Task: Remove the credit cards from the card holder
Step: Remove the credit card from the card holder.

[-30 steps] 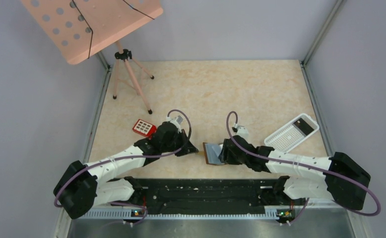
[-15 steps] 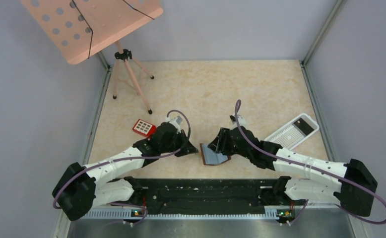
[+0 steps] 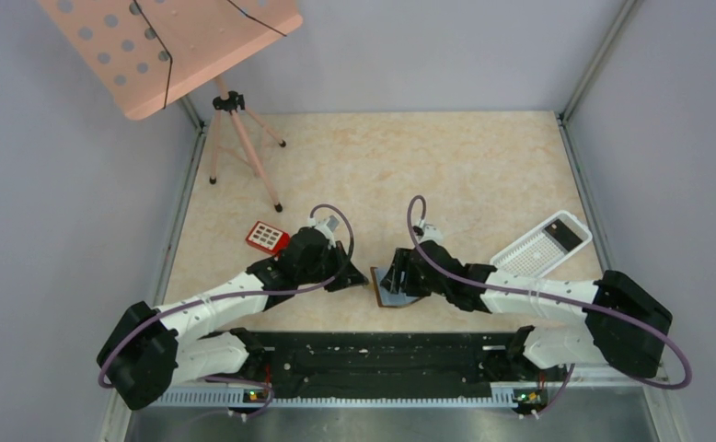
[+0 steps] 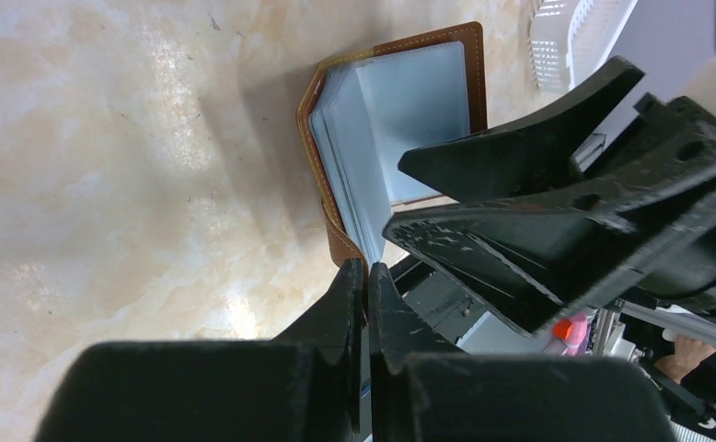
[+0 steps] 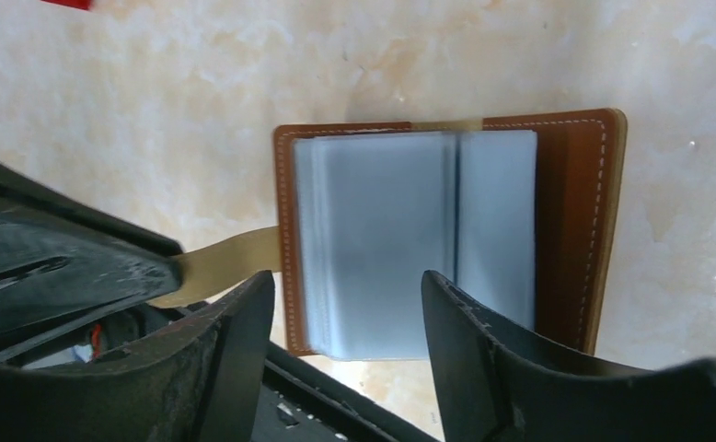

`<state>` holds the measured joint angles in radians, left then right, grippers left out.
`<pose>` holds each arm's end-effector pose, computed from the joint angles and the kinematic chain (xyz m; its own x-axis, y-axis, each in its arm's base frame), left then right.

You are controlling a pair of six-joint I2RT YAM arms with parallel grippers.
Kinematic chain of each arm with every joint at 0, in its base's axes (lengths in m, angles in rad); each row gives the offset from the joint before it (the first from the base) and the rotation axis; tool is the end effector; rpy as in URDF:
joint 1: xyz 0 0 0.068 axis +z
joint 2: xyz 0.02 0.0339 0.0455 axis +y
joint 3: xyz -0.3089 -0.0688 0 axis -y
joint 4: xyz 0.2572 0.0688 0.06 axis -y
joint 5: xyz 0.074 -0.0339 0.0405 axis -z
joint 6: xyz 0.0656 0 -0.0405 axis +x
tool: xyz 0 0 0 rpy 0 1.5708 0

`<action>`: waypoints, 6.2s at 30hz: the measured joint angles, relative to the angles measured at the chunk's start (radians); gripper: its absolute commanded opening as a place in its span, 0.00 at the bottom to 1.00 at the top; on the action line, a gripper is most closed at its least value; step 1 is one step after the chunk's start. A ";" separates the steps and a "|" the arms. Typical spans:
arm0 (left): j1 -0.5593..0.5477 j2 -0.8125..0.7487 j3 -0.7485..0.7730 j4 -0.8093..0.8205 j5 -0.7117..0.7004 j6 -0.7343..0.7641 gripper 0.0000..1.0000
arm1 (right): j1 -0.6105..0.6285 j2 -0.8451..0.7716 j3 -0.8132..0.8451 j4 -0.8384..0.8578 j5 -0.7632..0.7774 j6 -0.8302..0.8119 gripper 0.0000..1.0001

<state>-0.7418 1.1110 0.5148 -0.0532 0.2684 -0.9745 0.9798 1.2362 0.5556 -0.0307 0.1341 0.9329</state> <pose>0.1643 -0.1741 0.2126 -0.9182 -0.2407 -0.3146 0.0844 0.6571 -0.7491 0.1530 0.2123 0.1993 -0.8324 0.1883 -0.5212 -0.1642 0.8144 0.5566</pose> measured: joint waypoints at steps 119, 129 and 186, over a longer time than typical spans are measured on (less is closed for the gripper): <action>0.000 0.000 -0.005 -0.039 -0.050 0.002 0.00 | -0.035 -0.190 -0.079 -0.171 0.195 -0.095 0.49; 0.006 0.033 0.023 -0.123 -0.129 0.050 0.00 | -0.049 -0.222 -0.085 -0.216 0.206 -0.103 0.47; 0.018 0.200 0.220 0.002 0.063 -0.057 0.19 | -0.082 0.008 -0.220 0.296 -0.140 -0.005 0.24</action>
<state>-0.7242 1.3113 0.7349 -0.0509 0.3317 -1.0317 0.8978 1.2446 0.3355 0.2653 -0.0055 0.9276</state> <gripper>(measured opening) 0.200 0.234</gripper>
